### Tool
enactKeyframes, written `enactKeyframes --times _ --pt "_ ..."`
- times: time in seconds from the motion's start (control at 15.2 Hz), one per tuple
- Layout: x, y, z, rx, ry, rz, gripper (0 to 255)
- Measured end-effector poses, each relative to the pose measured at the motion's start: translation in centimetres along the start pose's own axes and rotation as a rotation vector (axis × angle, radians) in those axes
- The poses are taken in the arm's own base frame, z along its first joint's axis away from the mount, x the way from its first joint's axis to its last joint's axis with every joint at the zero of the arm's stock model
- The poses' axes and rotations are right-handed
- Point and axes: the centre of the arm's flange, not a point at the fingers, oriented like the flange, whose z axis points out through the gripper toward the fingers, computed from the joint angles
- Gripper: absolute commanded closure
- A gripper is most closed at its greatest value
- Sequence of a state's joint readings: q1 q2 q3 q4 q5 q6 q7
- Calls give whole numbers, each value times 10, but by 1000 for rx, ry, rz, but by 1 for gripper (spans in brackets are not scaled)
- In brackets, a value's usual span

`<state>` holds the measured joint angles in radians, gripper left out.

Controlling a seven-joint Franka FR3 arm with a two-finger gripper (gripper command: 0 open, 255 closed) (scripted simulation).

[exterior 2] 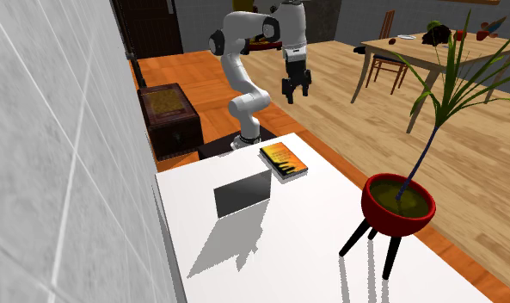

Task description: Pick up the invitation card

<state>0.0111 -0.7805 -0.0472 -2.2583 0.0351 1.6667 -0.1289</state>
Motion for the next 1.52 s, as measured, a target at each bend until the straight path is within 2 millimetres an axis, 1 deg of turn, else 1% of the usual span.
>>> enactKeyframes --times 0.07,0.13,0.33,0.4,0.66,0.73,0.92,1.06,1.12,1.25,1.45,1.52 --pt "0 0 0 0 0 0 0" --pt "-2 6 0 6 0 -22 0" --pt "-9 40 8 36 -2 -163 0" --pt "-13 57 12 48 -3 -215 0" --pt "-9 115 19 96 -5 -441 0" --pt "-8 130 24 108 -5 -497 0" --pt "5 170 33 144 -8 -667 0" --pt "18 198 44 168 -8 -780 0" --pt "23 208 49 181 -9 -838 0" --pt "37 236 58 206 -10 -949 0" --pt "66 262 73 245 -12 -1115 0" --pt "75 274 78 258 -14 -1166 0"
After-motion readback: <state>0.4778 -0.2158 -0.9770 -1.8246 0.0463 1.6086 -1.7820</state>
